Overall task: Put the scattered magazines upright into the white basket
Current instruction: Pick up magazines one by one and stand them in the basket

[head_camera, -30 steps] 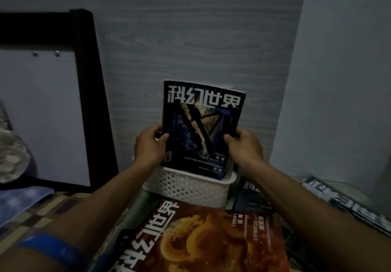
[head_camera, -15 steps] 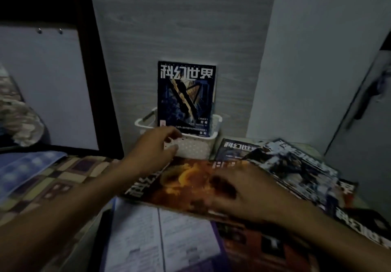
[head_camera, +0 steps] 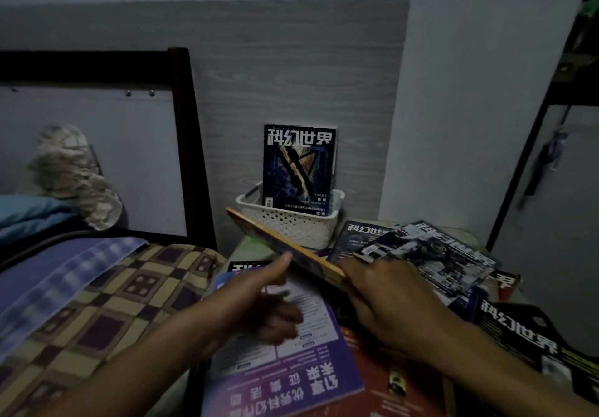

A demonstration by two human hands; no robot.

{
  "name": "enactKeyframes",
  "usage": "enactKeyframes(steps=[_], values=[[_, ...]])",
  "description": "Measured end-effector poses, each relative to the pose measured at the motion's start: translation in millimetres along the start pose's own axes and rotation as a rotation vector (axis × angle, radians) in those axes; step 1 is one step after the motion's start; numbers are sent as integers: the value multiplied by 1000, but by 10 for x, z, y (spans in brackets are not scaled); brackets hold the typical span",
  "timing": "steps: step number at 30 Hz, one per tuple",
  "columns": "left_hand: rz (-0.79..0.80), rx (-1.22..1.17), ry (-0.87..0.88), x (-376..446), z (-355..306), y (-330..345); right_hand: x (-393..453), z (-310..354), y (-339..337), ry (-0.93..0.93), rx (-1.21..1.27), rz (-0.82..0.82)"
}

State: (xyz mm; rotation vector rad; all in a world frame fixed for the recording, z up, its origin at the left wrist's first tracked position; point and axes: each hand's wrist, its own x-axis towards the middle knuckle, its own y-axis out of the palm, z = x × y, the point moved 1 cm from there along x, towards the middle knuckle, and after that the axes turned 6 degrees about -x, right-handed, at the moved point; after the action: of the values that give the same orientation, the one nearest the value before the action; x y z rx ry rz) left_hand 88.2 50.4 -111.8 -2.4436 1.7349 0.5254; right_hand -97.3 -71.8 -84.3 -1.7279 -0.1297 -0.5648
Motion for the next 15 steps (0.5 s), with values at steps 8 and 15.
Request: enactKeyframes(steps=[8, 15], values=[[-334, -12, 407, -39, -63, 200, -144, 341, -248, 187, 545, 143], [24, 81, 644, 46, -426, -324, 478, -482, -123, 620, 1131, 4]])
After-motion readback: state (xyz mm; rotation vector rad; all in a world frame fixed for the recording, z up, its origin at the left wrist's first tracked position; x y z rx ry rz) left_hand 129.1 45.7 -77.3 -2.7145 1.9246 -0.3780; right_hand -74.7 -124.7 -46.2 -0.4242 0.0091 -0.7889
